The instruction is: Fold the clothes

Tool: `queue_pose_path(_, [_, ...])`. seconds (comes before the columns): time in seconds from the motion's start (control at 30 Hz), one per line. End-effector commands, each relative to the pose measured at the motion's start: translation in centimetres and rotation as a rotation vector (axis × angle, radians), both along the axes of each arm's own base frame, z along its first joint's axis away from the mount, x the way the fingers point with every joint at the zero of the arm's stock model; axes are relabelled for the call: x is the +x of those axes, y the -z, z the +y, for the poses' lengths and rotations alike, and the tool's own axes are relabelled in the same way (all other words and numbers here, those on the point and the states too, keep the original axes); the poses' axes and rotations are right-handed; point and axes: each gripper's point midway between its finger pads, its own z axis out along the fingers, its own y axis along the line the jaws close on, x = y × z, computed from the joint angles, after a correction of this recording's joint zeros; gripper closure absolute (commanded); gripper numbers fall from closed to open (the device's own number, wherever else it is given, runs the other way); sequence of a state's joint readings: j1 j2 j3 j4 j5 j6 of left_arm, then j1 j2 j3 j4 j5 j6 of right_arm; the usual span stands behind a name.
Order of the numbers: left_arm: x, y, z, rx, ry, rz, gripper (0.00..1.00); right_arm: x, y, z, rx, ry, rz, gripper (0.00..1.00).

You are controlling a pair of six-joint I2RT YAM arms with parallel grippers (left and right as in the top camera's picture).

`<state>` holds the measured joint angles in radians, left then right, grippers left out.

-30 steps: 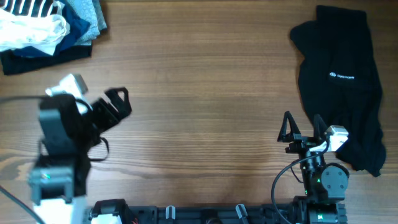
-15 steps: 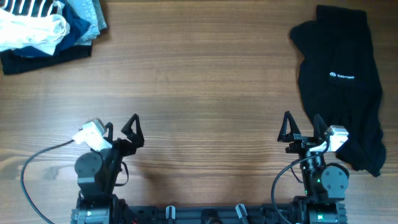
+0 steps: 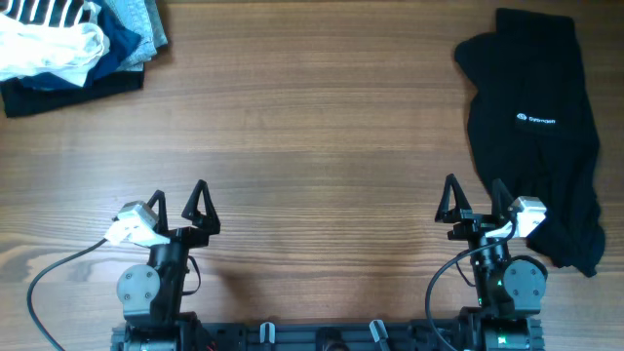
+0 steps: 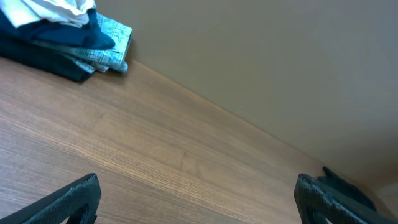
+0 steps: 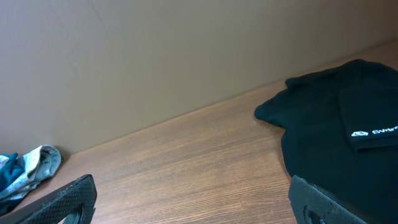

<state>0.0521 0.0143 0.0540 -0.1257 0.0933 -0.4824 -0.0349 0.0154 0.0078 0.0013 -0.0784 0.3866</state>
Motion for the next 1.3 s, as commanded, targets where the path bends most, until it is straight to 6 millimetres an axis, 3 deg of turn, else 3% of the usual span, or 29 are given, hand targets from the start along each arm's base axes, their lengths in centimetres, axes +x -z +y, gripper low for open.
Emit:
queue_pose_path(0.0, [0.2,0.7,0.1,0.046,-0.007,-0.009,0.0,-0.1,-0.3,0.1,-0.018,-0.006,-0.015,0.0])
queue_pose_path(0.27, [0.3,0.5,-0.3,0.11,0.01,-0.031,0.0,-0.1,-0.3,0.1,-0.018,-0.006,-0.015,0.0])
queue_pose_path(0.47, [0.3,-1.2,-1.4,0.286,0.075,-0.117,0.0,-0.1,-0.3,0.1,-0.018,-0.006,-0.014,0.0])
queue_pose_path(0.63, [0.2,0.7,-1.3,0.286,0.081,-0.042,0.0,-0.1,-0.3,0.1,-0.018,-0.006,-0.014,0.0])
queue_pose_path(1.27, [0.2,0.6,-1.1,0.286,0.074,-0.042,0.0,-0.1,-0.3,0.1,-0.018,-0.007,-0.014,0.0])
